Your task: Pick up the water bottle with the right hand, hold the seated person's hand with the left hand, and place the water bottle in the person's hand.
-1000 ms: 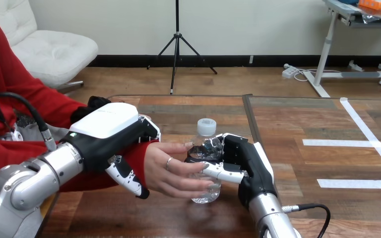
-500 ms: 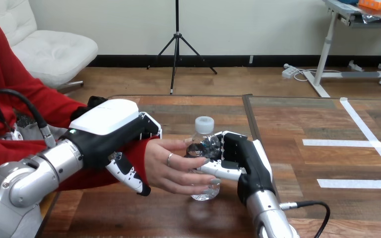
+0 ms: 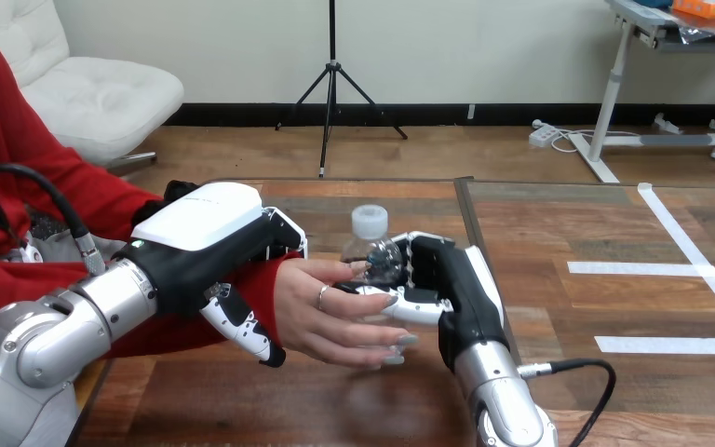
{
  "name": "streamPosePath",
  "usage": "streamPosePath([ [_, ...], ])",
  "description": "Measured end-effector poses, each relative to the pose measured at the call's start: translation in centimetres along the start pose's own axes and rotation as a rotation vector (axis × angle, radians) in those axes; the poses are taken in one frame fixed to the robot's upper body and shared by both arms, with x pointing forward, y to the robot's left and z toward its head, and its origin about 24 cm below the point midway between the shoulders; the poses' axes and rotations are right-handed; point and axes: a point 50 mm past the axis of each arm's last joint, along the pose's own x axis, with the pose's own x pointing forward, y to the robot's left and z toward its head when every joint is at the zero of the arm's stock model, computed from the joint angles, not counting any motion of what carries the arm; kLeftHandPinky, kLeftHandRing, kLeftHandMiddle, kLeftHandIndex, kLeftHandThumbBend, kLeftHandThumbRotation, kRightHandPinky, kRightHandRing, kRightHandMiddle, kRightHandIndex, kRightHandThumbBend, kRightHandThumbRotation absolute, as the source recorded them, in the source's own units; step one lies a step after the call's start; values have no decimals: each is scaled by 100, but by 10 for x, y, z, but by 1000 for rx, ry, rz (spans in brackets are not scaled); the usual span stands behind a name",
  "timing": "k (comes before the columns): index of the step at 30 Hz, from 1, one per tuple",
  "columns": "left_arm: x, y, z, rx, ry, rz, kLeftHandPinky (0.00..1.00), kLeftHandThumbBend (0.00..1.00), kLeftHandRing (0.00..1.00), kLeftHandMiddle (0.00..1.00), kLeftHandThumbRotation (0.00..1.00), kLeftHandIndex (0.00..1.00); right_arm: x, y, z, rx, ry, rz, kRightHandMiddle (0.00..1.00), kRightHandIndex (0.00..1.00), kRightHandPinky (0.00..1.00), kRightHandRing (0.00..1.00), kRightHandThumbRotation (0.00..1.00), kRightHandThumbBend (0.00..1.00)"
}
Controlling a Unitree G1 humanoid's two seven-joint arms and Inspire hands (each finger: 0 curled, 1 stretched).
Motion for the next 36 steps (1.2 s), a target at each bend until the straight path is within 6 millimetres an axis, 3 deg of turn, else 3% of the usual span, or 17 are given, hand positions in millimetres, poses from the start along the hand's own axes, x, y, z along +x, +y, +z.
streamPosePath([
  [15, 0, -1, 1, 4, -23, -3, 31, 100, 35, 40, 0, 41, -11, 5, 12, -5, -12, 3, 42, 38, 38, 41, 0, 86],
  [36, 4, -4, 0, -15, -39, 1, 31, 100, 35, 40, 0, 41, -24, 9, 14, -15, -11, 10, 39, 39, 32, 37, 0, 87],
])
